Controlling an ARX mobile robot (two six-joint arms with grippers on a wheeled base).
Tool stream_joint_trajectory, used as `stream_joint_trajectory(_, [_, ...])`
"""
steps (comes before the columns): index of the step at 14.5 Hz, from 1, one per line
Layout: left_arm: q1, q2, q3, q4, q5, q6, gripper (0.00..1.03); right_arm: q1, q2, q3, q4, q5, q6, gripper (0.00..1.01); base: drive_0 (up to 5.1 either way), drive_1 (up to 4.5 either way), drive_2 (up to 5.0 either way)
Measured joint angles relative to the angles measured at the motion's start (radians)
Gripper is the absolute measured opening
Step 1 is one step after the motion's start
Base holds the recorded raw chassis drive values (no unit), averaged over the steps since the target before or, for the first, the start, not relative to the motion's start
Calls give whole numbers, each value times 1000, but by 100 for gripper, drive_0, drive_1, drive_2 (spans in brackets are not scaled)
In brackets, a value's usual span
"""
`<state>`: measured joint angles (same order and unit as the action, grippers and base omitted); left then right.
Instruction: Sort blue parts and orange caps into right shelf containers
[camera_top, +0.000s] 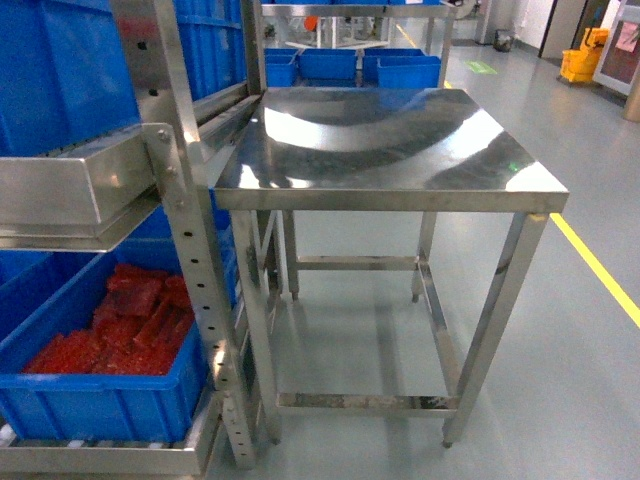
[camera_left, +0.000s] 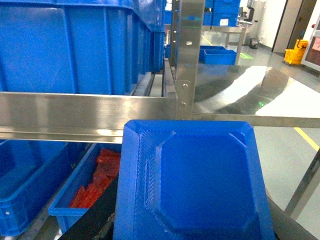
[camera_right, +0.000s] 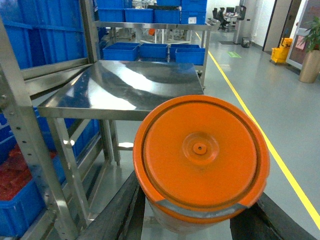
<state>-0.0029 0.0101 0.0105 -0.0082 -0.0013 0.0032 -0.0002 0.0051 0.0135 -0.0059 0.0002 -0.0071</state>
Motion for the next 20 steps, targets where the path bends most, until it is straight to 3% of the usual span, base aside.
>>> stream_joint_trajectory(20, [0, 0, 0, 2, 1, 0, 43, 0, 0, 0, 0, 0, 0, 41, -503, 243, 243])
